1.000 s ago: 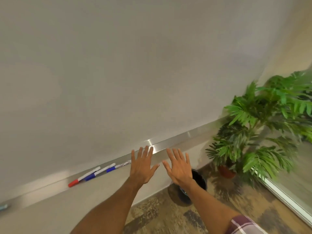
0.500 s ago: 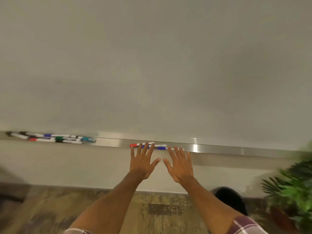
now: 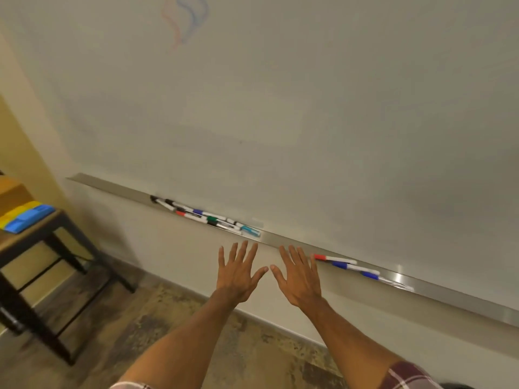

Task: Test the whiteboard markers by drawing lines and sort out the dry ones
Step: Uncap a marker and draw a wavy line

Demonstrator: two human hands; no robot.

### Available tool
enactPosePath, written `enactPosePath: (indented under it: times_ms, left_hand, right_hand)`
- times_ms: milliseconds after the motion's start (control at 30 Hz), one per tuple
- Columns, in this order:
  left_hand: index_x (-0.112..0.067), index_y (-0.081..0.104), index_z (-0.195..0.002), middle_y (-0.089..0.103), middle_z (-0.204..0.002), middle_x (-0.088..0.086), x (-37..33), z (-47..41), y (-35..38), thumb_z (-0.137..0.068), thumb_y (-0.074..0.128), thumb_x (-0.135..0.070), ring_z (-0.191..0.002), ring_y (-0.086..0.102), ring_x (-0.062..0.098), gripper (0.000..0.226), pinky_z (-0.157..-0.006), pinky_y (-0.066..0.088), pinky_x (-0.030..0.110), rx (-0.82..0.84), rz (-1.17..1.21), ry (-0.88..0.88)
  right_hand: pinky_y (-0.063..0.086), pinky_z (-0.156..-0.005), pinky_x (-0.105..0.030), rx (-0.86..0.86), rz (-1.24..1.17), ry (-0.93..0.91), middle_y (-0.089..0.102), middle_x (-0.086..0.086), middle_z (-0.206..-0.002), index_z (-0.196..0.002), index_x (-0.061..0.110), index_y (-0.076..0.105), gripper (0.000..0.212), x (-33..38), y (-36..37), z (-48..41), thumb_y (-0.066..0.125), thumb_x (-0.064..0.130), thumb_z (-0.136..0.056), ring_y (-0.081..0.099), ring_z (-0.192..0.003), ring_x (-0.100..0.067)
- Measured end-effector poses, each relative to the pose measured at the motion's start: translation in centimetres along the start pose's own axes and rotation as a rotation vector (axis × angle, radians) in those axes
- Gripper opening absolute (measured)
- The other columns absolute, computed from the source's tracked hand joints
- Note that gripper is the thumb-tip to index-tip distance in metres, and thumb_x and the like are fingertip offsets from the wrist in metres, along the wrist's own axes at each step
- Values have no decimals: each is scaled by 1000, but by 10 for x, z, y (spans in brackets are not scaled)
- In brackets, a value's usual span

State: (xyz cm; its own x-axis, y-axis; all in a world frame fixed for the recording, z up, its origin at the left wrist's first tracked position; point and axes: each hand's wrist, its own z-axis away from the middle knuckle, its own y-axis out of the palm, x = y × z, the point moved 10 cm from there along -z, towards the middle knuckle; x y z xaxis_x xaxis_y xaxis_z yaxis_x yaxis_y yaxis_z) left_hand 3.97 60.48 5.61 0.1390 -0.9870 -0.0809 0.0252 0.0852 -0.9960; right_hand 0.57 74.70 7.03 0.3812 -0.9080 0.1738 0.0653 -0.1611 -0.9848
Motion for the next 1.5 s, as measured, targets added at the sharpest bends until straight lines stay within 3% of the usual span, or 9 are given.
enactPosePath:
  times_ms: [533,733,1100,1167,1300,1500]
  left_hand:
    - [-34,-14,-153,-13,-163,0,255,16,-38,-69,-26,-76,-150,-11,27,95,-111,-20,55,-47,-4,-228]
    - [-34,-12,-154,-14,-163,0,321,2,-38,-85,-3,-73,-149,-12,27,79,-114,-18,56,-32,17,-317]
    - [-33,-13,-154,-15,-163,0,423,-75,-22,-82,-8,-75,-149,-14,27,83,-114,-17,56,31,50,-408]
    - [-34,-12,-154,-14,-163,0,436,-90,-18,-81,-10,-75,-149,-14,27,84,-114,-18,55,45,59,-414]
    - [-33,-10,-154,-14,-163,0,464,-118,-16,-81,-6,-74,-149,-14,27,84,-114,-18,56,62,54,-433]
    - [-34,-8,-155,-10,-163,1,488,-147,-4,-81,-5,-75,-150,-11,28,84,-115,-16,57,86,56,-413]
  right_hand:
    - [-3,-118,-48,13,-21,-185,2,1,-159,-151,32,3,112,240,39,-85,-35,78,-56,0,-147,-21]
    - [-2,-118,-48,14,-32,-258,6,0,-159,-151,30,6,109,302,56,-129,-32,77,-61,1,-147,-21]
    - [-5,-114,-41,21,-55,-346,16,-2,-158,-151,26,16,106,382,91,-235,-29,74,-68,9,-146,-21]
    - [1,-116,-42,40,-67,-356,18,-3,-157,-150,25,18,96,393,95,-255,-19,73,-76,12,-146,-22]
    - [9,-117,-43,88,-47,-372,18,-3,-158,-150,25,17,64,415,106,-290,21,58,-96,13,-146,-22]
    - [9,-117,-41,126,-34,-377,16,-4,-158,-151,23,14,64,427,129,-319,20,56,-97,11,-146,-22]
